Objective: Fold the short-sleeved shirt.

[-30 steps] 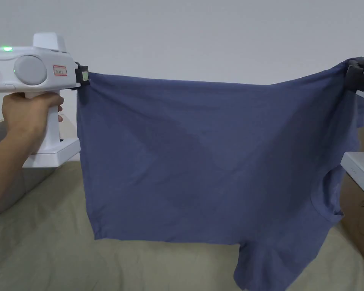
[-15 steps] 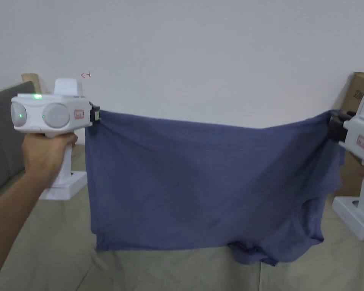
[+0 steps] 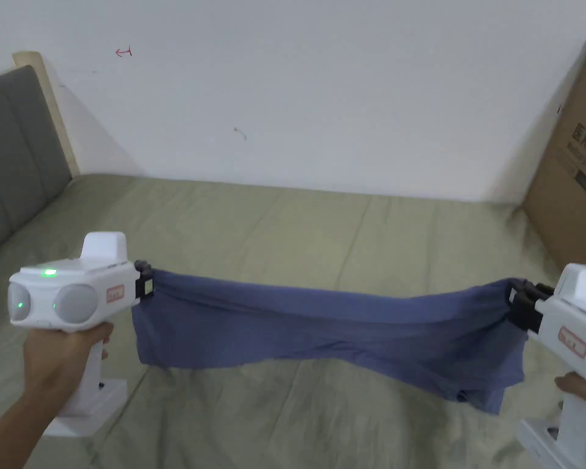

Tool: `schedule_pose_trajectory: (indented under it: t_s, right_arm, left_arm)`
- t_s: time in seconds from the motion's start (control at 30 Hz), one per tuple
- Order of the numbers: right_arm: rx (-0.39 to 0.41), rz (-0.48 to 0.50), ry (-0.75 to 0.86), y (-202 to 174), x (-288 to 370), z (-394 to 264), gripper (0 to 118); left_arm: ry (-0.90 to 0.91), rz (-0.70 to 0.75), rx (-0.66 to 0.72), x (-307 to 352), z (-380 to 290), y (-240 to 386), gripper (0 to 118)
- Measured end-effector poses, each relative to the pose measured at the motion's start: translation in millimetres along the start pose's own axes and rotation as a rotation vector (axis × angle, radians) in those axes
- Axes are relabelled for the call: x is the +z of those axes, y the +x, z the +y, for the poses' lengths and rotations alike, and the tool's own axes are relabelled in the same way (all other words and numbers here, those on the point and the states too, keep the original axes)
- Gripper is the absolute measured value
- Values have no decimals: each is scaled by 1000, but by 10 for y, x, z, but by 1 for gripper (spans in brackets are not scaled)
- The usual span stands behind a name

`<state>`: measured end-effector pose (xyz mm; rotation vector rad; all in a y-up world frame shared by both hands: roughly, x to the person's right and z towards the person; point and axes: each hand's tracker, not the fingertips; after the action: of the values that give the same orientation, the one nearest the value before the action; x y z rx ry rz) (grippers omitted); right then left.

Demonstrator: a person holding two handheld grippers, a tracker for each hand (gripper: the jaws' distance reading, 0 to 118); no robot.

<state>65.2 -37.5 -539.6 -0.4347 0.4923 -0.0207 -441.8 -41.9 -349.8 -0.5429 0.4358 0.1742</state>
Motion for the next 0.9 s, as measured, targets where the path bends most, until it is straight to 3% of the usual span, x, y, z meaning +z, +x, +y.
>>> schedule_pose_trajectory:
  t_s: [0.47, 0.9]
  right_arm:
    - [-114, 27, -193, 49, 1531, -1666, 0]
    - [-190, -3, -317, 44, 2375, -2552, 0]
  left_arm:
    - [-236, 25, 33, 1161, -1907, -393, 0]
    - [-316, 49, 30, 1778, -2756, -566, 0]
